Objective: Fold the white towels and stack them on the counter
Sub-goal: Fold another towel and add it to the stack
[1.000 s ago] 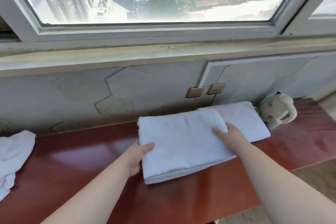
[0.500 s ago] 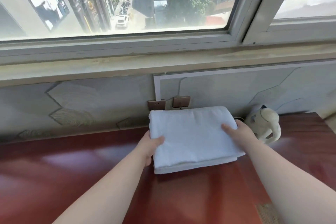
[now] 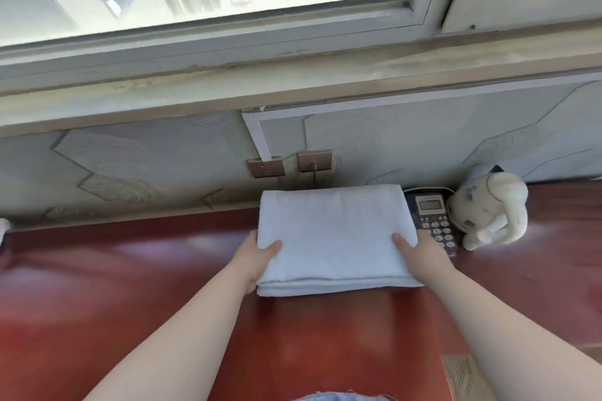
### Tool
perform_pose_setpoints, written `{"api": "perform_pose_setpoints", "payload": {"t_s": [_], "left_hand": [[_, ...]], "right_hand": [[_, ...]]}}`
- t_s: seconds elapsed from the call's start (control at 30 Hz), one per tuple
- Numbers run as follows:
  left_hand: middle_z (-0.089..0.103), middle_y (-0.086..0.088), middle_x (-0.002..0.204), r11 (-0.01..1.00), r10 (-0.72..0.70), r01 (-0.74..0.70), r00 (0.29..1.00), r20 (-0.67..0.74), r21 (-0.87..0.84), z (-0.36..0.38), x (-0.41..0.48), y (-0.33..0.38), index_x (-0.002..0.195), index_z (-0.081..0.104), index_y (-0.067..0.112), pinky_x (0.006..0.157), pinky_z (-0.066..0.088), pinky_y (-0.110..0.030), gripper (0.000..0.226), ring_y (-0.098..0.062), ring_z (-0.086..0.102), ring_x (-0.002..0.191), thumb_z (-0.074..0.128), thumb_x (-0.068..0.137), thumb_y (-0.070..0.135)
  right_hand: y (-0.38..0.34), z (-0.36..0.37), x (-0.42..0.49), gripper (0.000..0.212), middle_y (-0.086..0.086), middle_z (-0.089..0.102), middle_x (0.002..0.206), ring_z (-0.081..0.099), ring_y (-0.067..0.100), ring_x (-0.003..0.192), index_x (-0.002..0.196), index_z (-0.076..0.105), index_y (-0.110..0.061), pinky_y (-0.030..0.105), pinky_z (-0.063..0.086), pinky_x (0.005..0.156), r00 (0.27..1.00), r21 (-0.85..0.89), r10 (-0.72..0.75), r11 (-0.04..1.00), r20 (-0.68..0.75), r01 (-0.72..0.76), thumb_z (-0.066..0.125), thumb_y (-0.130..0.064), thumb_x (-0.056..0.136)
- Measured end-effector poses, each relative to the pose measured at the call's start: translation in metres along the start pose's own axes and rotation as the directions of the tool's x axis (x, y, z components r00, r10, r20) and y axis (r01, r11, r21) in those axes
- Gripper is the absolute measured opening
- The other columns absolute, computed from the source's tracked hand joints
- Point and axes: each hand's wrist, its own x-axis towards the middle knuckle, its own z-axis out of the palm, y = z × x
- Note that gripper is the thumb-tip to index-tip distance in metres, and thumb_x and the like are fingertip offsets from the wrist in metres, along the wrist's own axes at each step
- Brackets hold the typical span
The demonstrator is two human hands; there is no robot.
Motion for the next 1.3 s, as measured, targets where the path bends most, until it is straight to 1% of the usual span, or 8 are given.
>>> {"api": "perform_pose_setpoints", "payload": {"t_s": [0.1, 0.23, 0.37, 0.43, 0.53, 0.63, 0.8, 1.3], "left_hand": [[0.065, 0.008, 0.126, 0.99, 0.046, -0.035, 0.996, -0.075, 0.134, 0.006, -0.009, -0.009, 0.145, 0.045, 0.021, 0.08, 0.052, -0.023, 0.065, -0.008, 0.066, 0.101, 0.076, 0.09, 0.038], [0.043, -0.005, 0.155, 0.914, 0.194, -0.077, 0.945, -0.262, 0.399, 0.018, -0.012, 0.004, 0.16, 0.015, 0.028, 0.102, 0.044, -0.039, 0.081, -0.029, 0.053, 0.13, 0.06, 0.097, 0.049], [0.012, -0.01, 0.167, 0.402, 0.65, -0.275, 0.757, -0.061, 0.873, 0.028, -0.01, 0.025, 0.161, 0.012, 0.03, 0.121, 0.022, -0.05, 0.076, -0.03, 0.015, 0.153, 0.043, 0.097, 0.058], [-0.011, -0.004, 0.171, 0.112, 0.593, -0.367, 0.77, 0.234, 0.923, 0.038, 0.0, 0.027, 0.163, 0.005, 0.032, 0.127, 0.0, -0.048, 0.08, -0.026, -0.013, 0.157, 0.025, 0.095, 0.068], [-0.028, -0.001, 0.168, -0.053, 0.402, -0.394, 0.833, 0.381, 0.917, 0.045, 0.014, 0.009, 0.163, -0.01, 0.027, 0.124, -0.016, -0.047, 0.089, -0.022, -0.037, 0.15, 0.009, 0.091, 0.075], [-0.028, -0.002, 0.167, -0.049, 0.438, -0.348, 0.835, 0.333, 0.936, 0.046, 0.022, -0.006, 0.163, -0.011, 0.023, 0.125, -0.013, -0.05, 0.094, -0.025, -0.034, 0.151, 0.013, 0.09, 0.077], [-0.01, -0.016, 0.171, 0.013, 0.552, -0.348, 0.784, 0.284, 0.937, 0.049, 0.033, -0.009, 0.164, 0.01, 0.011, 0.126, 0.009, -0.056, 0.102, -0.037, -0.01, 0.157, 0.037, 0.088, 0.074], [-0.008, -0.013, 0.172, 0.001, 0.549, -0.342, 0.786, 0.285, 0.94, 0.043, 0.058, -0.015, 0.164, 0.013, 0.009, 0.126, 0.004, -0.053, 0.096, -0.033, -0.008, 0.158, 0.036, 0.091, 0.066]], "right_hand": [[0.014, 0.007, -0.007, 0.043, 0.006, 0.063, 0.105, 0.061, 0.032, 0.102, 0.106, 0.05, -0.021, 0.037, 0.039, 0.079, 1.0, 0.0, -0.026, 1.0, 0.013, 0.026, 0.056, -0.062, 0.094], [0.012, 0.006, -0.001, 0.046, 0.003, 0.062, 0.093, 0.055, 0.028, 0.085, 0.101, 0.048, -0.023, 0.04, 0.042, 0.074, 0.997, -0.026, -0.055, 0.998, -0.045, 0.054, 0.052, -0.068, 0.092], [0.006, 0.009, 0.002, 0.049, 0.004, 0.062, 0.087, 0.057, 0.031, 0.08, 0.099, 0.045, -0.02, 0.041, 0.04, 0.069, 0.993, -0.057, -0.023, 0.998, -0.115, 0.016, 0.049, -0.069, 0.093], [-0.002, 0.01, -0.003, 0.049, 0.014, 0.068, 0.103, 0.054, 0.031, 0.082, 0.108, 0.044, -0.018, 0.044, 0.043, 0.071, 0.99, -0.089, 0.002, 0.996, -0.142, -0.015, 0.049, -0.065, 0.094], [-0.023, 0.023, -0.014, 0.065, 0.02, 0.05, 0.14, 0.05, 0.041, 0.123, 0.143, 0.044, -0.015, 0.054, 0.041, 0.101, 0.898, -0.342, -0.287, 0.924, -0.332, 0.169, 0.057, -0.055, 0.093], [-0.057, 0.04, -0.018, 0.075, 0.014, 0.02, 0.166, 0.016, 0.039, 0.153, 0.16, 0.027, -0.026, 0.054, 0.014, 0.124, 0.753, -0.574, -0.657, 0.636, -0.051, 0.516, 0.039, -0.063, 0.097], [-0.061, 0.046, 0.023, 0.085, -0.005, -0.022, 0.169, -0.032, 0.034, 0.151, 0.16, -0.009, -0.043, 0.054, -0.014, 0.123, 0.854, -0.658, -0.492, 0.588, 0.169, 0.469, 0.011, -0.084, 0.088], [-0.046, 0.056, 0.052, 0.086, -0.003, 0.005, 0.172, -0.004, 0.034, 0.158, 0.163, 0.017, -0.03, 0.056, 0.007, 0.126, 0.774, -0.606, -0.625, 0.58, 0.097, 0.545, 0.031, -0.077, 0.092]]}}
